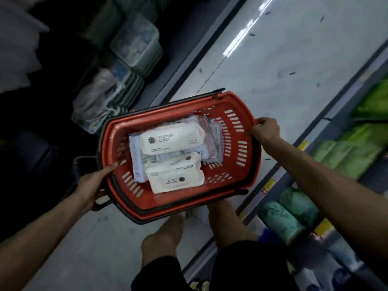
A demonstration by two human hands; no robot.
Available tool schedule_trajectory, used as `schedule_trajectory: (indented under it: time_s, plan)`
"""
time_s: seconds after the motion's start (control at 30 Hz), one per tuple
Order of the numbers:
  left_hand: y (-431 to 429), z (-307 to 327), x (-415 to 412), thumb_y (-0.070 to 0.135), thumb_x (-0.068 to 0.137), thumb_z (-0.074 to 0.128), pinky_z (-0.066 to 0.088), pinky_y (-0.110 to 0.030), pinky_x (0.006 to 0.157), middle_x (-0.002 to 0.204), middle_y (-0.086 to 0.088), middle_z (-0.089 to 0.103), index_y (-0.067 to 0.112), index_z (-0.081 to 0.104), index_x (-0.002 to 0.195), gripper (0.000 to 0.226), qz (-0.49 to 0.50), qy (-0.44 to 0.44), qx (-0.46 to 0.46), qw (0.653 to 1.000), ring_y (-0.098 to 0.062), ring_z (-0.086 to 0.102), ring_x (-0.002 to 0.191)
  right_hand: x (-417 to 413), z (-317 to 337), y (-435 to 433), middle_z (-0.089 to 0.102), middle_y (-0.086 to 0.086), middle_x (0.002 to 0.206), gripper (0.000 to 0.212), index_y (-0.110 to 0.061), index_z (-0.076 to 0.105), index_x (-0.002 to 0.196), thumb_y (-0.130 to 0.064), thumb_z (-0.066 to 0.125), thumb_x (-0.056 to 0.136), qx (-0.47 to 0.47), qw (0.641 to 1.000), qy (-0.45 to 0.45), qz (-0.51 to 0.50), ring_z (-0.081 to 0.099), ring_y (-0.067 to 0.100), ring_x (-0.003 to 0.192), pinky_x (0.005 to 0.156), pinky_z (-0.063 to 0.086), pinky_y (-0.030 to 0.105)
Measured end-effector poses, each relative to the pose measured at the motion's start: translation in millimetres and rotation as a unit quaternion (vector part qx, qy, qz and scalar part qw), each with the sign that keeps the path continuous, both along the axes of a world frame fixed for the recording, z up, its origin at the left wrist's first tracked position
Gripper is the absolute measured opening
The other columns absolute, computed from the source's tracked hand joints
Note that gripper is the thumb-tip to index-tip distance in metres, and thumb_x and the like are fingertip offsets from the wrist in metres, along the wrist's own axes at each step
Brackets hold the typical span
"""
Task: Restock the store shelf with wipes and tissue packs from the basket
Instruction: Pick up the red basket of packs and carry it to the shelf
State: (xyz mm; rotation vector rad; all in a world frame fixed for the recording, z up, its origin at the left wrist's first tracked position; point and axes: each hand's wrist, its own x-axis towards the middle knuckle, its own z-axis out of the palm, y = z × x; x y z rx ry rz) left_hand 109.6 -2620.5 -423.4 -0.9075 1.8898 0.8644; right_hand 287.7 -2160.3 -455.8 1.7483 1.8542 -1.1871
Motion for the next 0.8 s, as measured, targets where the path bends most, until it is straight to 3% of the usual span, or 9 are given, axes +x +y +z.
schedule_trajectory:
  time_s: [0.13, 0.2, 0.3, 0.43, 0.53, 0.63, 0.7, 0.8]
  plan:
    - [121, 47, -35, 0.057, 0.048, 0.098, 0.058, -0.058, 0.092, 0.101, -0.013, 0.080, 0.009, 0.077, 0.111, 0.082, -0.062, 0.001, 0.025, 0.998, -0.037, 0.077, 0.097, 39, 54, 82, 0.071, 0.005, 0.078, 0.009, -0.009, 0.073, 0.093, -0.007, 0.070, 0.085, 0.018, 0.997, 0.022, -0.071, 0.067, 0.017, 0.064, 0.058, 0.053, 0.022]
    - [185, 71, -53, 0.068, 0.053, 0.091, 0.061, -0.051, 0.085, 0.097, -0.011, 0.080, 0.008, 0.076, 0.108, 0.082, -0.117, 0.014, 0.037, 0.992, -0.035, 0.076, 0.092, 57, 81, 117, 0.071, 0.004, 0.077, 0.010, -0.009, 0.073, 0.093, -0.006, 0.072, 0.083, 0.020, 0.993, 0.037, -0.110, 0.068, 0.017, 0.064, 0.056, 0.052, 0.021]
    - [276, 101, -79, 0.092, 0.046, 0.077, 0.060, -0.043, 0.085, 0.102, -0.007, 0.079, 0.009, 0.074, 0.118, 0.109, -0.219, 0.043, 0.031, 0.974, -0.029, 0.076, 0.093, 84, 116, 166, 0.068, 0.000, 0.072, 0.023, -0.012, 0.074, 0.094, -0.001, 0.075, 0.074, 0.039, 0.982, 0.059, -0.173, 0.063, 0.012, 0.060, 0.047, 0.049, 0.015]
    - [392, 132, -111, 0.104, 0.048, 0.059, 0.058, -0.049, 0.095, 0.106, -0.010, 0.078, 0.016, 0.074, 0.117, 0.113, -0.314, 0.070, 0.059, 0.945, -0.033, 0.074, 0.095, 117, 151, 225, 0.075, 0.009, 0.081, 0.030, -0.011, 0.079, 0.089, -0.004, 0.079, 0.060, 0.049, 0.960, 0.075, -0.266, 0.069, 0.025, 0.068, 0.067, 0.060, 0.033]
    - [478, 139, -138, 0.107, 0.044, 0.057, 0.054, -0.053, 0.103, 0.113, -0.011, 0.076, 0.019, 0.073, 0.122, 0.119, -0.361, 0.075, 0.076, 0.926, -0.036, 0.072, 0.103, 120, 179, 273, 0.072, 0.006, 0.069, 0.022, -0.011, 0.074, 0.074, 0.003, 0.077, 0.056, 0.056, 0.933, 0.085, -0.344, 0.064, 0.023, 0.058, 0.056, 0.054, 0.028]
    - [565, 142, -166, 0.105, 0.037, 0.064, 0.056, -0.054, 0.099, 0.115, -0.009, 0.076, 0.018, 0.072, 0.124, 0.123, -0.379, 0.075, 0.068, 0.920, -0.036, 0.073, 0.102, 113, 204, 326, 0.065, -0.004, 0.045, 0.019, -0.009, 0.069, 0.063, 0.005, 0.078, 0.055, 0.077, 0.906, 0.095, -0.405, 0.059, 0.014, 0.040, 0.039, 0.047, 0.021]
    - [621, 150, -182, 0.102, 0.034, 0.069, 0.058, -0.055, 0.095, 0.116, -0.010, 0.075, 0.014, 0.070, 0.126, 0.127, -0.384, 0.082, 0.071, 0.917, -0.037, 0.073, 0.101, 106, 217, 362, 0.061, -0.004, 0.040, 0.019, -0.006, 0.066, 0.061, 0.006, 0.080, 0.056, 0.085, 0.890, 0.092, -0.438, 0.055, 0.013, 0.034, 0.037, 0.046, 0.021]
    - [707, 167, -205, 0.103, 0.033, 0.066, 0.054, -0.049, 0.103, 0.124, -0.009, 0.073, 0.013, 0.067, 0.133, 0.135, -0.416, 0.091, 0.077, 0.901, -0.034, 0.071, 0.109, 93, 240, 419, 0.061, -0.005, 0.040, 0.017, -0.003, 0.066, 0.064, 0.008, 0.079, 0.063, 0.082, 0.876, 0.097, -0.465, 0.052, 0.007, 0.032, 0.037, 0.045, 0.020]
